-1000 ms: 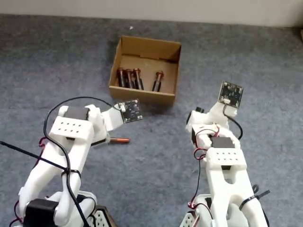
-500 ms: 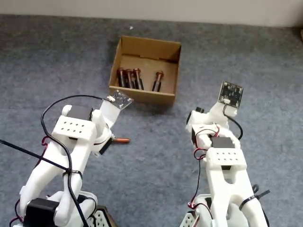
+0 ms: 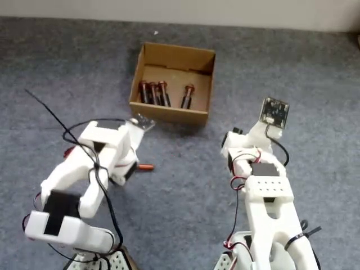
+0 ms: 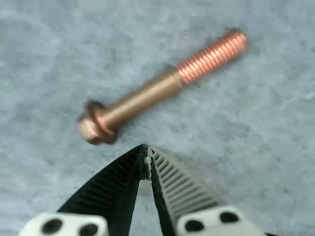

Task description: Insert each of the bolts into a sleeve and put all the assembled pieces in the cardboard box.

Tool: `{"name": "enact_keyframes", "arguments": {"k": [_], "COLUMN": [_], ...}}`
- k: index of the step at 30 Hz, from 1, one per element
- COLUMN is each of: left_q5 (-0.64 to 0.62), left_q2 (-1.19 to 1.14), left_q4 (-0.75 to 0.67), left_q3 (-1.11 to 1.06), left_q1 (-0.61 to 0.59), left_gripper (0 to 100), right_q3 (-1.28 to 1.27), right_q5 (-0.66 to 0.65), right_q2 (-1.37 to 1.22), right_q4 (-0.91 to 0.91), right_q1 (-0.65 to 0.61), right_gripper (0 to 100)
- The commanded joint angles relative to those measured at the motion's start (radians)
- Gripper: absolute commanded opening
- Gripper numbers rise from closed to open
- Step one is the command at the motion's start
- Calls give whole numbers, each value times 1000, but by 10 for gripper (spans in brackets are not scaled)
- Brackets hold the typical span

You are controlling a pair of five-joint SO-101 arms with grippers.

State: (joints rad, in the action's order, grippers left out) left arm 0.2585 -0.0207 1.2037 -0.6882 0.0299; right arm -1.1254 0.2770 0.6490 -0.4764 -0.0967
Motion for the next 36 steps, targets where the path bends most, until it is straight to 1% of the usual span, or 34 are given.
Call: {"name": "enact_keyframes", "arguments": {"k": [1,3,7,8,12,15,18,21,22,25,27,29,32,36], "left_q5": [-5,-6,-15,-37,-104,-147,-184,-247,-272,-385,-451,-479,-519,-549], "left_q2": [-56,-108,-234,-259,-285,-263,-193,-90,-56,15,24,22,10,-91], "left_q4": [-28,-37,-149,-166,-124,-61,-8,41,58,80,72,64,0,-34], "left_q3": [177,257,392,427,539,585,579,538,518,446,400,367,318,321], "left_q1": [-73,-82,-84,-81,-77,-77,-51,-1,22,94,120,128,111,93], "left_gripper": [14,14,14,14,12,11,14,23,46,161,207,210,213,213], "right_q3": [13,13,13,13,13,15,15,16,16,16,16,15,15,15], "right_q5": [-9,-9,-9,-9,-9,-9,-9,-9,-9,-9,-9,-9,-9,-9], "right_q2": [38,38,38,38,38,38,38,38,38,38,38,38,38,38], "right_q4": [21,21,21,21,21,21,21,21,21,21,21,21,21,21], "right_q1": [8,8,8,8,8,8,8,8,8,8,8,8,8,8], "right_gripper": [5,5,5,5,5,5,5,5,5,5,5,5,5,5]}}
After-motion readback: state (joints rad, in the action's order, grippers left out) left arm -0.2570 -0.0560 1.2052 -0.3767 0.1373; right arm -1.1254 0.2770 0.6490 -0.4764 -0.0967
